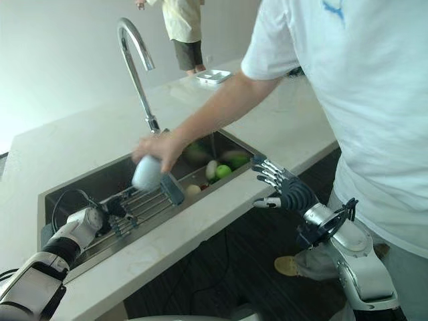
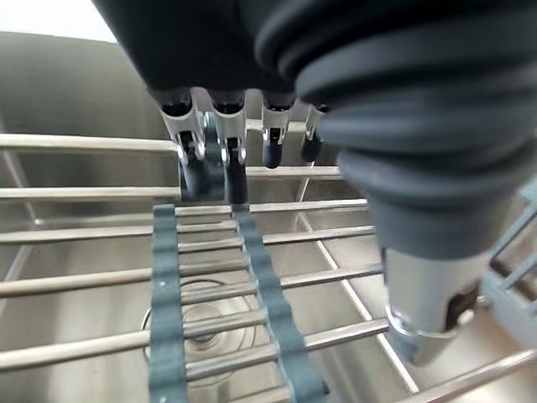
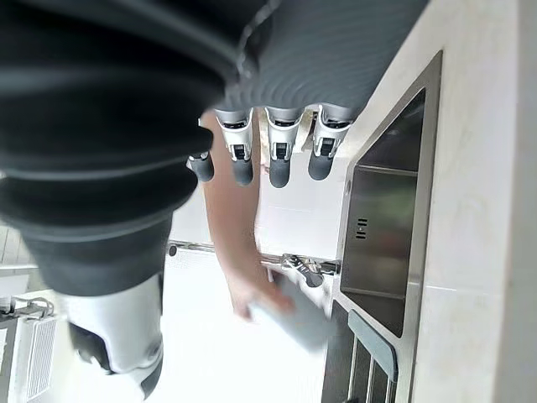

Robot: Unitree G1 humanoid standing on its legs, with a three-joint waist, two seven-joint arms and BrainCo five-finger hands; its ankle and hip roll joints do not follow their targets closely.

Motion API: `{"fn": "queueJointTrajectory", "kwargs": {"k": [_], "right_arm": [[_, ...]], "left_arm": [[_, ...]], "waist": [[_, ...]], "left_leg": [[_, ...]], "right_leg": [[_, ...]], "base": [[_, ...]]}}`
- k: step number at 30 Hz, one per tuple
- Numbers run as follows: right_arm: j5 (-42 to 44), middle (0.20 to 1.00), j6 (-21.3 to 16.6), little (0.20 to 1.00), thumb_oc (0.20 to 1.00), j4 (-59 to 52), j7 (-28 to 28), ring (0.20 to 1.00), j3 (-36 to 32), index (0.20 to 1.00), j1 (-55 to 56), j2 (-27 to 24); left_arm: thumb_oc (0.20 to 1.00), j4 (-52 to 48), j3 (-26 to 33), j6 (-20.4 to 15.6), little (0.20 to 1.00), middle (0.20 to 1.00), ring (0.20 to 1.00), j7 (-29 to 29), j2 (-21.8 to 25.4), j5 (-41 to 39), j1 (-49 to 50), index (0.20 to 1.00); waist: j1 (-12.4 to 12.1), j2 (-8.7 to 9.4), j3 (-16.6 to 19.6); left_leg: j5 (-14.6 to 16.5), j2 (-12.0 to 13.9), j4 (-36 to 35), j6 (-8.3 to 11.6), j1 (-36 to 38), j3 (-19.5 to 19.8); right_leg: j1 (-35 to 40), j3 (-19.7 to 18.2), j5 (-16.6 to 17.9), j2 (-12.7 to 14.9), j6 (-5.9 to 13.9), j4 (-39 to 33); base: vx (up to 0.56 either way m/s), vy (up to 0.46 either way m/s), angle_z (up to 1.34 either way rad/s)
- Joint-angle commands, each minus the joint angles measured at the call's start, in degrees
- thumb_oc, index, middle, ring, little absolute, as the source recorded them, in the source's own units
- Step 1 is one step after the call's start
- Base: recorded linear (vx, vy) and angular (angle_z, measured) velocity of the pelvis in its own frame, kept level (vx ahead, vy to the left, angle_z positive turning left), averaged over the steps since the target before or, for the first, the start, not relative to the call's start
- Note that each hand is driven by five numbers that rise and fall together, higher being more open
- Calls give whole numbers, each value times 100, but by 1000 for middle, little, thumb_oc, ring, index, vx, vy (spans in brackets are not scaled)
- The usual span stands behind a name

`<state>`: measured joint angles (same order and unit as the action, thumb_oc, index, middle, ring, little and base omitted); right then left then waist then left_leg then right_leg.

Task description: Place the dishes in the dishwasher.

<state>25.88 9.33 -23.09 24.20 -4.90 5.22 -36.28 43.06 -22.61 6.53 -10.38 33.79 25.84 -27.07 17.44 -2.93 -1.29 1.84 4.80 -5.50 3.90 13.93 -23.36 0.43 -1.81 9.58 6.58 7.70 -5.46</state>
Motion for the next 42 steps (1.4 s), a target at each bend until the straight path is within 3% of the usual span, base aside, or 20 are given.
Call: {"fn": "queueJointTrajectory", "kwargs": {"k": [1, 11, 22, 33, 42], "right_arm": [[-1, 1000, -410, 1000, 1000, -136, -121, 1000, -36, 1000, -464, 84], [-149, 1000, -529, 1000, 1000, -40, -468, 1000, 83, 1000, -519, 124], [-233, 1000, -567, 1000, 1000, -79, -630, 1000, 210, 1000, -528, 163], [-170, 1000, -568, 1000, 1000, -66, -590, 1000, 238, 1000, -548, 105], [-106, 1000, -530, 1000, 1000, -35, -520, 1000, 246, 1000, -580, 43]], "left_arm": [[1000, -298, 54, 56, 1000, 1000, 1000, 85, 480, -115, -328, 1000], [1000, -1958, 359, 547, 1000, 1000, 1000, 37, 1015, -261, 277, 1000], [1000, -2988, 984, 676, 1000, 1000, 1000, 81, 1358, -615, 844, 1000], [1000, -3199, 1120, 605, 1000, 1000, 1000, 208, 1449, -724, 850, 1000], [1000, -2881, 885, 567, 1000, 1000, 1000, 228, 1416, -543, 598, 1000]], "waist": [[-28, 68, -91], [-572, 165, -177], [-842, 175, -256], [-832, 172, -286], [-697, 157, -296]], "left_leg": [[118, 79, 50, -107, -93, 400], [79, 76, 50, -81, -233, 874], [-18, 148, 50, -3, -334, 1048], [-83, 212, 50, 50, -363, 1044], [-77, 222, 50, 49, -319, 949]], "right_leg": [[517, 110, -519, 151, 336, 46], [649, 561, -597, 236, 320, 46], [722, 875, -644, 309, 326, 46], [742, 919, -671, 322, 323, 46], [735, 804, -672, 304, 325, 46]], "base": [[-65, 16, 26], [-45, -3, 27], [-23, 0, 15], [-2, 0, 0], [6, 2, -2]]}}
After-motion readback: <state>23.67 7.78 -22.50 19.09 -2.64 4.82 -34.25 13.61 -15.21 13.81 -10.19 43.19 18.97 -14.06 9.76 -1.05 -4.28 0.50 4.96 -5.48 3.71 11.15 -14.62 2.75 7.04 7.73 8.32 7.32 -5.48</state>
